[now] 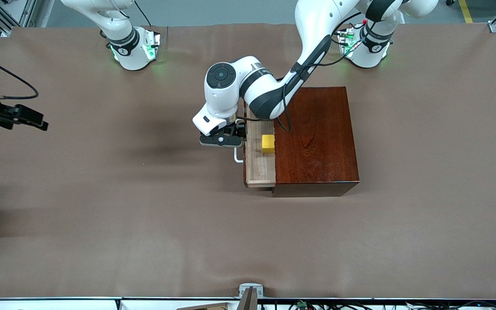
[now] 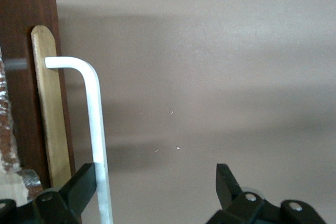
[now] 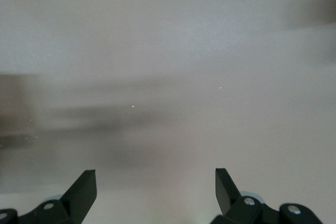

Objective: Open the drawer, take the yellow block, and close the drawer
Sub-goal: 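Hold the drawer handle with the left gripper while the right gripper approaches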

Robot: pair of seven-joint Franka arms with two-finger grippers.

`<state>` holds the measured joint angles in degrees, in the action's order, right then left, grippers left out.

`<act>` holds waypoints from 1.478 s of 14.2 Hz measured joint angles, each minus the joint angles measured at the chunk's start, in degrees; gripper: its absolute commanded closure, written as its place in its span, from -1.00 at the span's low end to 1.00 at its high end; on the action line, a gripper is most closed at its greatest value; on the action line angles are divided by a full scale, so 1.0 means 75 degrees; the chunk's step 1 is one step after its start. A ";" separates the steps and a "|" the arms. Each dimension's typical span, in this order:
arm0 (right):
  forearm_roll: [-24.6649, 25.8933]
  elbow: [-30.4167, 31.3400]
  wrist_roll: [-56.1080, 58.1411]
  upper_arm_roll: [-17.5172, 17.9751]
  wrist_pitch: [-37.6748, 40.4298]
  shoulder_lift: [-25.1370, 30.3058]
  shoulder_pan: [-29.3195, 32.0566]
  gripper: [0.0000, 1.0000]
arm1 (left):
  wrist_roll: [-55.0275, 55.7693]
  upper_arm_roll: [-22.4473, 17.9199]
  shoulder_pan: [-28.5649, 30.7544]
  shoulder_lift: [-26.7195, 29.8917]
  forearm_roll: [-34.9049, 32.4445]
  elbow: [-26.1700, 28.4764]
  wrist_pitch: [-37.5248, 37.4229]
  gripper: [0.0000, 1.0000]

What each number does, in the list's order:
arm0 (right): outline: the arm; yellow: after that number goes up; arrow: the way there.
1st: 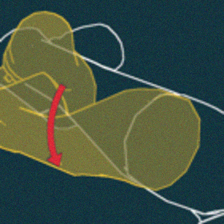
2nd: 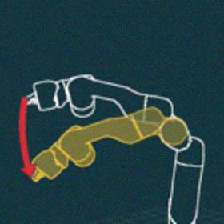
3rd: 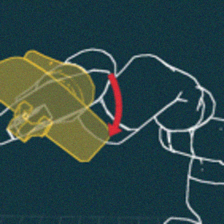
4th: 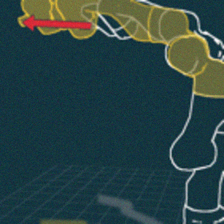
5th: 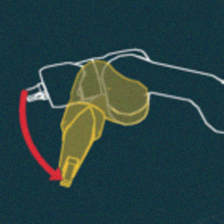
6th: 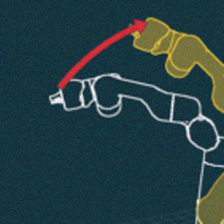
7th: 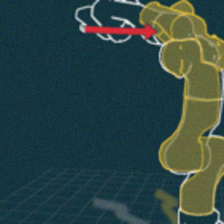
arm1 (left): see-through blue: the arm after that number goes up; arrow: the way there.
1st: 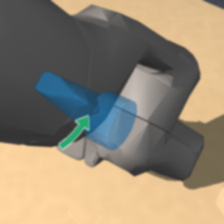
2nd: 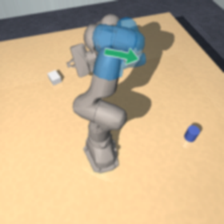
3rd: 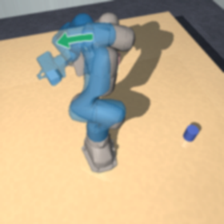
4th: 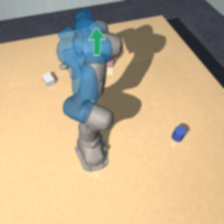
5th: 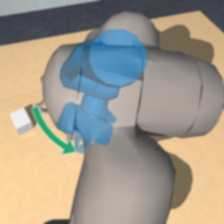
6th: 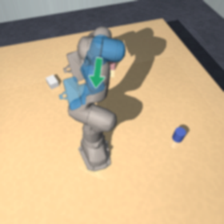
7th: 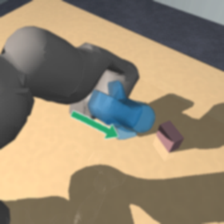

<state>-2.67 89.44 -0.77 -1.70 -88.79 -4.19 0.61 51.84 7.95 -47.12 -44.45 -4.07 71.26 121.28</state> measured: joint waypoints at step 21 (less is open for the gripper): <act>-0.0717 -0.0072 -0.7022 0.0045 -0.0796 -0.0547 -0.2110 -1.00 | 0.0001 -0.0192 -0.0017 -0.0282 0.0001 -0.0306 -0.0604 -1.00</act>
<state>-8.06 88.90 -53.44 -1.37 -94.76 -8.29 -15.22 51.84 6.51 -47.25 -46.56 -4.06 68.96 116.75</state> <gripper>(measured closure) 0.000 0.000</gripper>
